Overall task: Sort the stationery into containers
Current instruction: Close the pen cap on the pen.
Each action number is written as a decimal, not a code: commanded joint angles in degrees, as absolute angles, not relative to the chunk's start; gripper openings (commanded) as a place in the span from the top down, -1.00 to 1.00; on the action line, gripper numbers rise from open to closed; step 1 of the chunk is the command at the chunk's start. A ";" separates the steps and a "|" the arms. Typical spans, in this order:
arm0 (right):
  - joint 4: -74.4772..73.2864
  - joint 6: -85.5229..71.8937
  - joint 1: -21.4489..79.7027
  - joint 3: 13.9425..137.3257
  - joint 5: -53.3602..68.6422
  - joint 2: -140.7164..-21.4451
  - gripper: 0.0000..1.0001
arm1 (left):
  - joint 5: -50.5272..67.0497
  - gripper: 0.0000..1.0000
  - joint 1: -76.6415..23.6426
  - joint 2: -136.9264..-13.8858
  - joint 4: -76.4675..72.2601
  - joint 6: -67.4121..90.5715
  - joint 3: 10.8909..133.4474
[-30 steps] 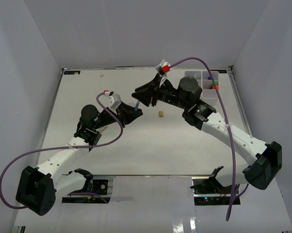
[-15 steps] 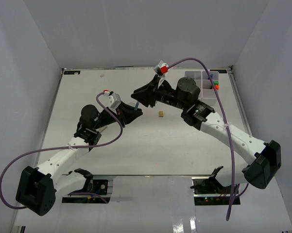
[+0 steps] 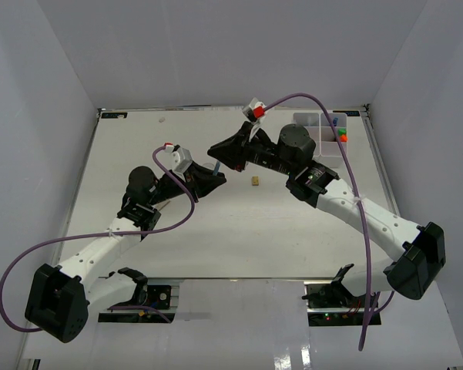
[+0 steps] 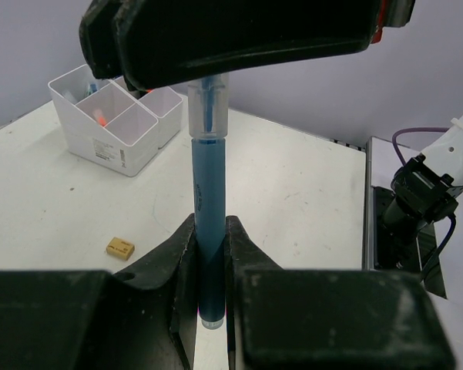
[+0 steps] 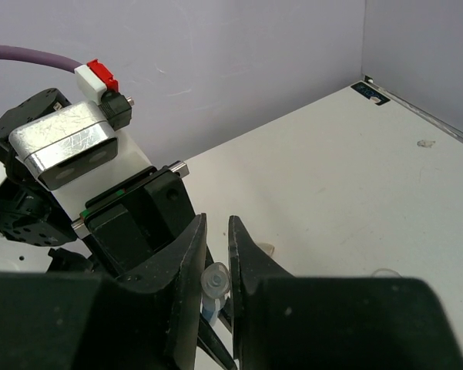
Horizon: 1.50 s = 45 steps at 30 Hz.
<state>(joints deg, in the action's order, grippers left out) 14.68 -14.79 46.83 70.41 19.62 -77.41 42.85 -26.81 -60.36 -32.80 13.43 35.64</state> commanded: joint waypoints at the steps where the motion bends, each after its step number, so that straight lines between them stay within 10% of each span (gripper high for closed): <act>1: 14.50 -13.89 47.37 68.56 18.81 -77.61 0.85 | 42.63 1.00 -26.98 -58.97 -35.33 14.94 37.97; 45: -8.53 -8.96 48.34 66.97 20.13 -82.62 0.85 | 38.94 1.00 -26.98 -65.48 -42.54 7.91 59.15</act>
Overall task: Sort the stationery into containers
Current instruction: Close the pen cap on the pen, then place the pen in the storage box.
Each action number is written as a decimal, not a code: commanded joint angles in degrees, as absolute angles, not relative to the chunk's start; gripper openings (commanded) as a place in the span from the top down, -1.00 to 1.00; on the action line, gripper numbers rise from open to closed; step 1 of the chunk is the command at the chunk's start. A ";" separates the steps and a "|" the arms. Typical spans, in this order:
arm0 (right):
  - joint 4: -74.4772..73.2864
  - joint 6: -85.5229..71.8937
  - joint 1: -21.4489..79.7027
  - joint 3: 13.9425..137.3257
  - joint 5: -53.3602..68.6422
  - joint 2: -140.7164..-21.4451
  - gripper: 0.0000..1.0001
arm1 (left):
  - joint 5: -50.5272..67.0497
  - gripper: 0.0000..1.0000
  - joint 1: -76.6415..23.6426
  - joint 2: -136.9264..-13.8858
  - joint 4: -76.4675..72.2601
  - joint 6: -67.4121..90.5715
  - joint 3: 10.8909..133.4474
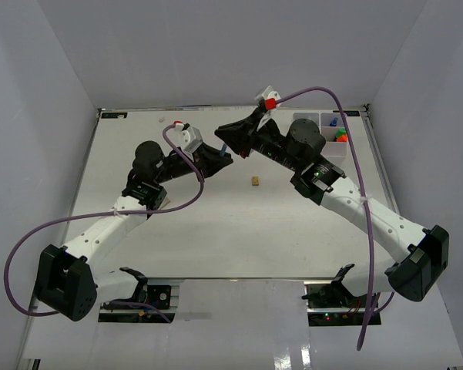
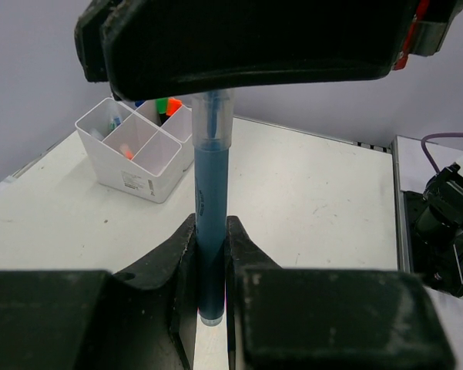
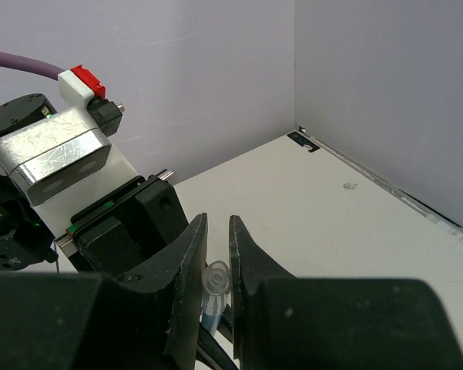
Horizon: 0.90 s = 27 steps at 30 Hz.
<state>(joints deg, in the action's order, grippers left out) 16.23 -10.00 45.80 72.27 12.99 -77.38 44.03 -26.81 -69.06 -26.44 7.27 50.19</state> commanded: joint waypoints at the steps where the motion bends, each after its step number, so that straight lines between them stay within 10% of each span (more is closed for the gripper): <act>1: -7.31 -9.05 48.25 66.62 19.87 -82.27 0.85 | 38.94 1.00 -26.98 -65.39 -42.71 8.17 58.72; 12: 1.74 -8.96 48.16 65.39 13.45 -78.14 0.85 | 40.34 0.56 -26.98 -62.84 -33.85 9.57 47.30; 17: 4.83 -8.53 47.73 65.30 8.45 -77.43 0.85 | 42.01 -0.09 -27.07 -62.32 -26.74 11.77 42.73; 27: 5.45 -5.28 39.66 63.81 0.26 -74.80 0.85 | 33.86 -0.78 -26.98 -63.10 -12.93 10.55 41.22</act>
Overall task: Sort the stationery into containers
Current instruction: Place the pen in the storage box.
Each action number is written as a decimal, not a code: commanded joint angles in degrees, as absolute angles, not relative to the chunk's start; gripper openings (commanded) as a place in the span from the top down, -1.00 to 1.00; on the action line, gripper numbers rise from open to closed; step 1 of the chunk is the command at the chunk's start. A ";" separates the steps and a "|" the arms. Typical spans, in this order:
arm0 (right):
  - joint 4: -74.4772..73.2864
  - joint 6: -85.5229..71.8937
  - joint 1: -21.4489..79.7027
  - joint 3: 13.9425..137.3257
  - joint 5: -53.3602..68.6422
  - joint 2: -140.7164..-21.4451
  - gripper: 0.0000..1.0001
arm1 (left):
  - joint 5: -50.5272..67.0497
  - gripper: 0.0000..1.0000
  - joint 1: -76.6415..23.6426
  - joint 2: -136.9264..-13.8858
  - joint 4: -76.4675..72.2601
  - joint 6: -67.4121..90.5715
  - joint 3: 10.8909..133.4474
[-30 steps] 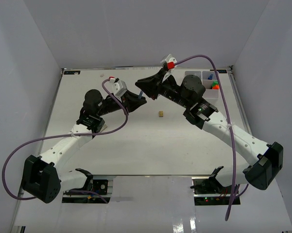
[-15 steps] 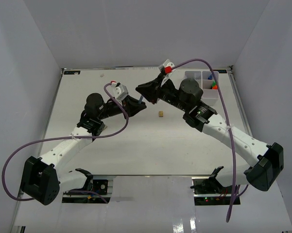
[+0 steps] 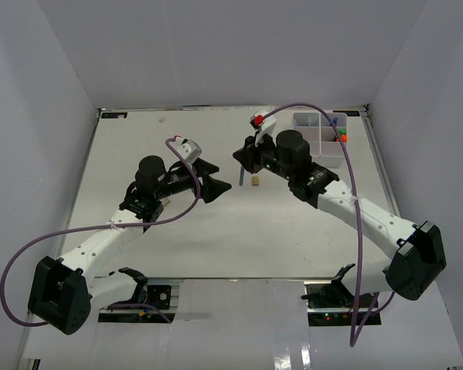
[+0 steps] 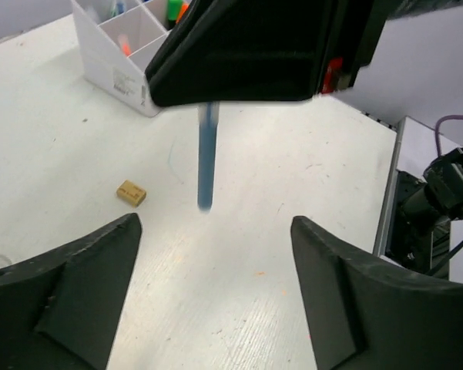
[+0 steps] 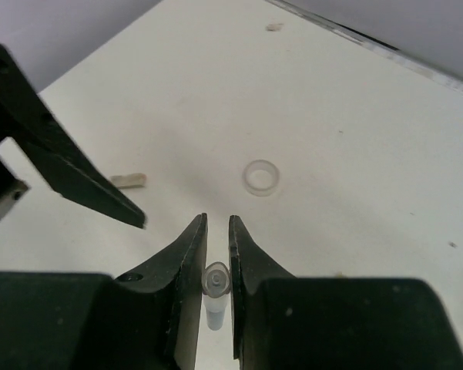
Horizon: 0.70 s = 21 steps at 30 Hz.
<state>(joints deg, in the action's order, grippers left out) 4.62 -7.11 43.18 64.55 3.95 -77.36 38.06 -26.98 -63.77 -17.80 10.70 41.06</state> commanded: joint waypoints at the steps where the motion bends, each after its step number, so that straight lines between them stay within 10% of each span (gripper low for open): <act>1: 6.32 -5.01 38.42 63.03 -1.82 -74.27 0.85 | 32.97 -0.83 -26.98 -63.80 -12.14 10.81 41.48; 21: 36.73 15.55 17.84 62.31 -11.60 -88.76 0.85 | 10.28 -0.96 -19.17 -67.85 1.58 16.17 46.49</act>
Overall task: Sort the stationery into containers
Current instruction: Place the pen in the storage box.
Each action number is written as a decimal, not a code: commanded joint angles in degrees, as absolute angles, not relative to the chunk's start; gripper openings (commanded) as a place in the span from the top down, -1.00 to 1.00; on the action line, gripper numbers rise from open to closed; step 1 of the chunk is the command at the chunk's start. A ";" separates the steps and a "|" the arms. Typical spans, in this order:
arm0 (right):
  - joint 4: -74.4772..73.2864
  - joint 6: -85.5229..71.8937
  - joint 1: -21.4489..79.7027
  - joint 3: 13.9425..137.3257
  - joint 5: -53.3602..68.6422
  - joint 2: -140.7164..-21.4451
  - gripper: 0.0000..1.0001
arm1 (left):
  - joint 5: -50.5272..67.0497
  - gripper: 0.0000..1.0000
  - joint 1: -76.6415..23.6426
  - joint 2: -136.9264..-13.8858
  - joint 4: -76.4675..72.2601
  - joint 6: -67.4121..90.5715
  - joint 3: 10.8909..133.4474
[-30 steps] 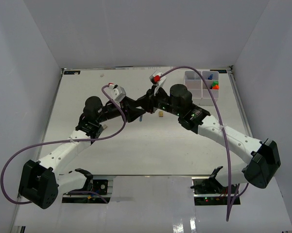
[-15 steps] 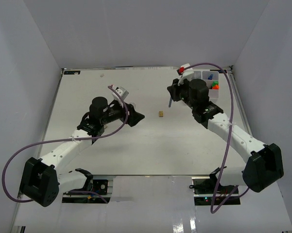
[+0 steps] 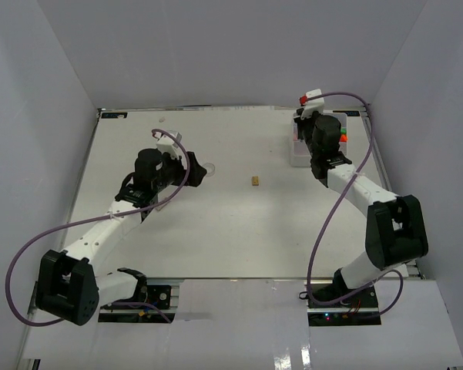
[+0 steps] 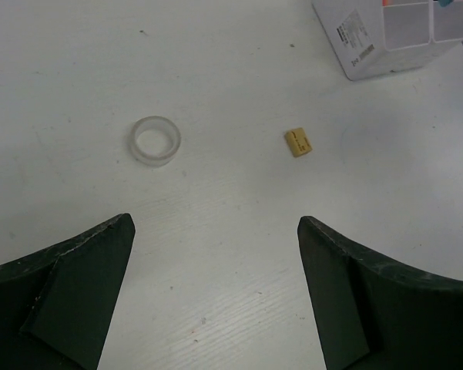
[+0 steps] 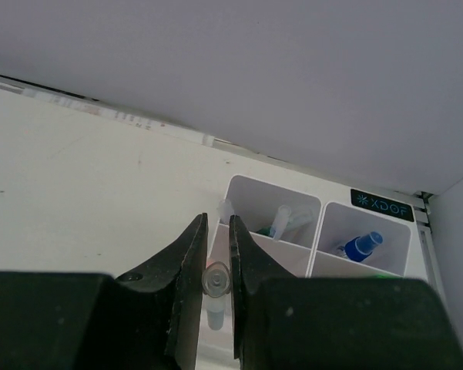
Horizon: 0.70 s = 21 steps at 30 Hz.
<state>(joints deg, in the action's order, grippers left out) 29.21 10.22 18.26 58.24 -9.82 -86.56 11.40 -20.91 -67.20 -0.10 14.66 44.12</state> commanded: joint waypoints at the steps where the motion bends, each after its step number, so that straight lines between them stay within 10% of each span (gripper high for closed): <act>1: 37.26 16.25 17.75 63.71 -11.86 -90.94 0.85 | 10.63 -0.96 -18.90 -68.03 1.76 16.43 46.67; 13: 42.89 19.42 16.26 67.41 -11.52 -103.00 0.83 | 11.43 -0.96 -15.82 -68.11 1.93 16.61 46.76; 21: 39.30 17.84 16.26 66.36 -11.17 -102.84 0.25 | 12.39 -0.96 -14.50 -68.29 2.11 16.87 47.02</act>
